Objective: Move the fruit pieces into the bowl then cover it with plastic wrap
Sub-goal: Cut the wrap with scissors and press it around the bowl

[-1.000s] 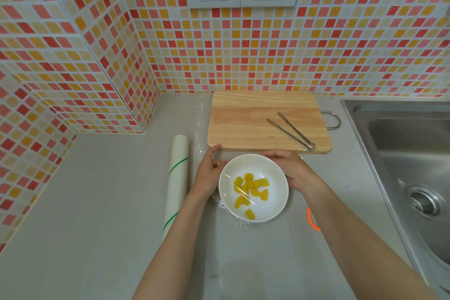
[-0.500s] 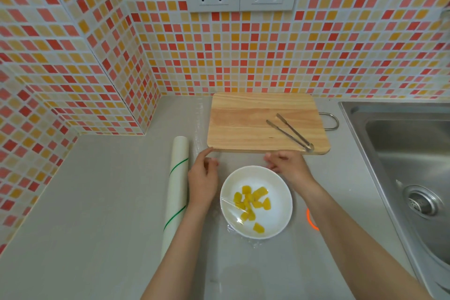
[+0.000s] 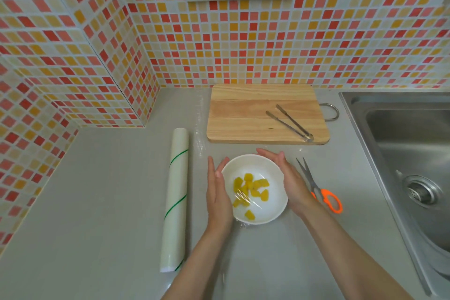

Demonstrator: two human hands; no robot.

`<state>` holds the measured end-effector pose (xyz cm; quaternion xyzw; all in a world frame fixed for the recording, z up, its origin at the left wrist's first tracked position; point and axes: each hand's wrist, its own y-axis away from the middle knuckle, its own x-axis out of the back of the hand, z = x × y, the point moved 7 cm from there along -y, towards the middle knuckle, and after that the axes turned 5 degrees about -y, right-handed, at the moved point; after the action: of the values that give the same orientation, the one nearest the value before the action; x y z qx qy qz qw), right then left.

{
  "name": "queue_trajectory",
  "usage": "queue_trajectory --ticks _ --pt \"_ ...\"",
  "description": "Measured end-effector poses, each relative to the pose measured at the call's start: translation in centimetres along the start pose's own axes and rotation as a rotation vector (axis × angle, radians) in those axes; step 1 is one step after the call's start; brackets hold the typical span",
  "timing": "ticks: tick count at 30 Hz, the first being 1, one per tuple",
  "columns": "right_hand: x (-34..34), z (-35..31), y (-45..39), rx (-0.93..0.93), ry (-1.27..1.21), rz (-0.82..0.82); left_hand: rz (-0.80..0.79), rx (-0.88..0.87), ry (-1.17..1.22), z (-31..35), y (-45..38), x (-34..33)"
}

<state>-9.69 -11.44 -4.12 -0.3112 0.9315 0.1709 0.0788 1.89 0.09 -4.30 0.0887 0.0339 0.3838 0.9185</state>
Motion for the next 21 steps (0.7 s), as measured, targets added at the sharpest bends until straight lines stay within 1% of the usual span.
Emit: queue_trajectory --ticks 2,5,7,9,10,11,13,14,16,19,21 --pt "0.2 1.0 0.0 -0.036 -0.097 0.007 -0.020 0.087 0.104 -1.1 -1.3 -0.3" --pt "0.4 2.3 -0.1 -0.079 -0.227 0.020 -0.118 0.166 0.179 -2.1 -2.5 -0.9" --pt "0.6 2.5 0.0 -0.097 -0.230 0.033 -0.176 0.207 0.181 -2.3 -3.0 -1.0" --pt "1.0 2.1 0.1 -0.079 -0.120 0.081 -0.187 0.195 0.130 -2.1 -3.4 -0.8" --pt "1.4 1.7 0.2 -0.036 -0.031 0.138 -0.153 0.157 0.090 -1.7 -3.6 -0.5" --pt "2.0 1.1 0.3 0.041 0.043 0.234 -0.083 0.104 0.064 -1.2 -3.9 0.1" --pt "3.6 0.2 1.4 0.204 0.022 0.459 0.092 0.016 0.047 -0.4 -3.6 1.6" --pt "4.2 0.1 2.0 0.254 -0.021 0.532 0.152 -0.008 0.044 -0.3 -3.1 2.1" --pt "4.3 0.8 3.1 0.268 -0.102 0.573 0.187 -0.008 0.072 -1.0 -1.7 2.1" --pt "2.6 2.9 3.5 0.186 -0.183 0.520 0.150 0.061 0.113 -2.8 0.1 0.4" --pt "1.2 3.5 3.6 0.167 -0.217 0.519 0.153 0.088 0.138 -3.2 0.8 -0.7"
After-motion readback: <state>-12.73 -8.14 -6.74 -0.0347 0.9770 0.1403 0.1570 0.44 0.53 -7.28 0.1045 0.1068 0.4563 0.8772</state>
